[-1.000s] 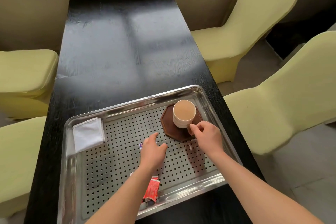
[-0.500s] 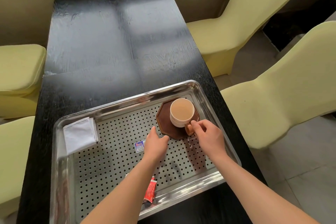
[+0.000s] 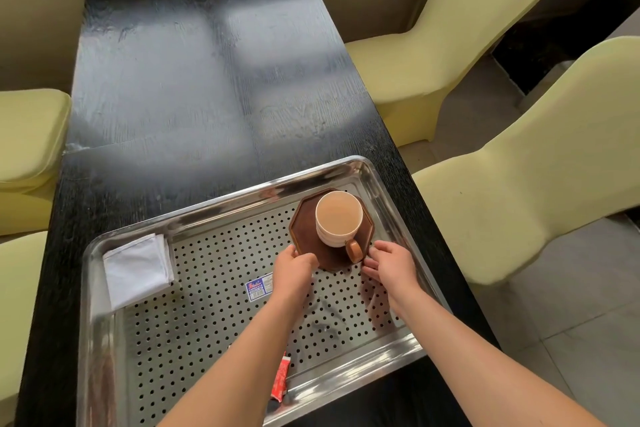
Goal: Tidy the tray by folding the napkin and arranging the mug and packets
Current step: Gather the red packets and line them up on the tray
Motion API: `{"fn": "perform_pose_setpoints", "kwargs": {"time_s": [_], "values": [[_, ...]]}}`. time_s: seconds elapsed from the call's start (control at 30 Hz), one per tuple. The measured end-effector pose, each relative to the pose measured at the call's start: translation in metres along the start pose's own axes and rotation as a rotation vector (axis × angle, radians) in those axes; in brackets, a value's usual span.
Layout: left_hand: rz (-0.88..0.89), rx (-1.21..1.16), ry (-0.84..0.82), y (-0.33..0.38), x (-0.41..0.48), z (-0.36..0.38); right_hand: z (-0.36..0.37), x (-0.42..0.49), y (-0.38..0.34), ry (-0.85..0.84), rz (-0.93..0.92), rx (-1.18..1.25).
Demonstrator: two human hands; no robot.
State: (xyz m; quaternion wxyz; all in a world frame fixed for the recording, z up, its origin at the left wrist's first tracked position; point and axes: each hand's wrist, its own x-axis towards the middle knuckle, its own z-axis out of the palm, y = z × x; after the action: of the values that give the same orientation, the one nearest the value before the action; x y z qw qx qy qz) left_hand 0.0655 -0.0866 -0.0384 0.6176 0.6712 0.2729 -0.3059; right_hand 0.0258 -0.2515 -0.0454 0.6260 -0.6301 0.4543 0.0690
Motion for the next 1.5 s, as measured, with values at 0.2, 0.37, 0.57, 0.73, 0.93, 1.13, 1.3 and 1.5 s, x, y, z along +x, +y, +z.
{"fn": "perform_pose_setpoints", "kwargs": {"time_s": [0.2,0.37,0.57,0.73,0.93,1.13,1.3,1.5], "values": [[0.044,-0.007,-0.04,0.01,-0.004,0.005,-0.004,0.009,-0.004,0.039,-0.068,-0.089],[0.055,0.026,-0.067,0.015,-0.005,0.007,-0.007,0.015,-0.009,0.059,-0.1,-0.147],[0.063,-0.013,-0.077,0.018,-0.003,0.006,-0.009,0.017,-0.011,0.021,-0.121,-0.179],[0.046,-0.086,-0.066,0.017,-0.001,0.005,-0.02,0.0,-0.014,-0.094,-0.194,-0.342],[0.09,-0.095,-0.075,0.015,-0.005,0.008,-0.014,-0.026,-0.016,-0.063,-0.62,-0.563],[0.139,-0.051,-0.099,0.016,-0.005,0.006,-0.004,-0.023,-0.024,0.064,-0.616,-0.659],[0.139,-0.025,-0.089,0.016,-0.001,0.006,-0.002,-0.023,-0.025,0.087,-0.639,-0.681],[0.136,-0.038,-0.096,0.017,-0.004,0.004,0.002,-0.022,-0.026,0.102,-0.632,-0.645]]}}
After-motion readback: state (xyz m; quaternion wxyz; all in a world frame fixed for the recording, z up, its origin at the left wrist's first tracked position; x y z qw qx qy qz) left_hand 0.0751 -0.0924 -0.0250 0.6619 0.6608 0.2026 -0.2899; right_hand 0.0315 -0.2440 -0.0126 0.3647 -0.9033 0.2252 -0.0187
